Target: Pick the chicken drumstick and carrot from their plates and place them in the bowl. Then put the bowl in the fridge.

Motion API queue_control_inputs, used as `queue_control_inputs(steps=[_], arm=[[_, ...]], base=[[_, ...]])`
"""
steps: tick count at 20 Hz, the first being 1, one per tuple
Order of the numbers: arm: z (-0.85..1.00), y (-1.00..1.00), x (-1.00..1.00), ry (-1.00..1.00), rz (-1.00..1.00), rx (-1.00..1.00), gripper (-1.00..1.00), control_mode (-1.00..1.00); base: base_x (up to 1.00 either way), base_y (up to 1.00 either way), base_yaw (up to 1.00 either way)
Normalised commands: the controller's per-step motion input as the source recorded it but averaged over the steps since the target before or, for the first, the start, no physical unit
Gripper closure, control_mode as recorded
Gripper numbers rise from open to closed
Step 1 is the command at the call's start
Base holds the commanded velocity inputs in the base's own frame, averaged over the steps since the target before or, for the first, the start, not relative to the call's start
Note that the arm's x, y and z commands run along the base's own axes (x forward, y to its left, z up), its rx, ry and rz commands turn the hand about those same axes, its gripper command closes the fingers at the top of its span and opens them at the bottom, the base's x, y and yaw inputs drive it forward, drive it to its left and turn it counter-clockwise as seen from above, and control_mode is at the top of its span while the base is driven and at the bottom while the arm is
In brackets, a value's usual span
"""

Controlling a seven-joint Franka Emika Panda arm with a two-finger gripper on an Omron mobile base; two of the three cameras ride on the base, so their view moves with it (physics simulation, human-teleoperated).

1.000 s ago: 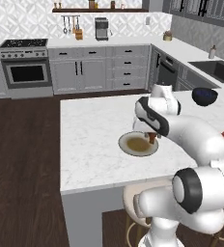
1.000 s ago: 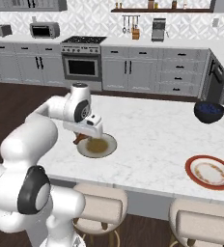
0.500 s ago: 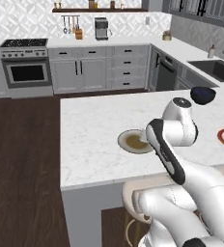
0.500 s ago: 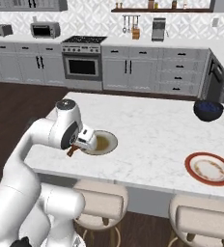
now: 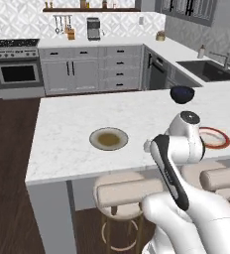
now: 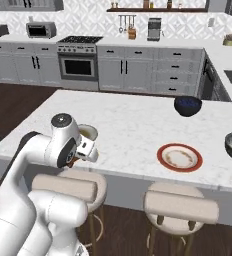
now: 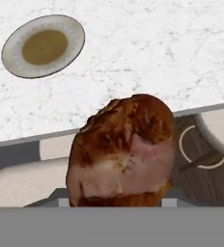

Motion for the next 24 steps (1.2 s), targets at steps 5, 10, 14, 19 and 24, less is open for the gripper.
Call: queue_control_inputs(steps=[5,10,14,19,24], arm=[[0.0,0.0,0.0,0.0,0.0,0.0,1.0,1.0],[0.0,0.0,0.0,0.0,0.0,0.0,1.0,1.0],[0.0,0.0,0.0,0.0,0.0,0.0,1.0,1.0],[0.0,0.0,0.0,0.0,0.0,0.0,1.0,1.0],[0.0,0.0,0.0,0.0,0.0,0.0,1.0,1.0]], base=[[-0.47,-1.0,0.01],[-0.09,-1.0,0.01],[0.02,-1.0,0.0],[0.67,-0.68,0.0],[0.7,-0.38,-0.03]])
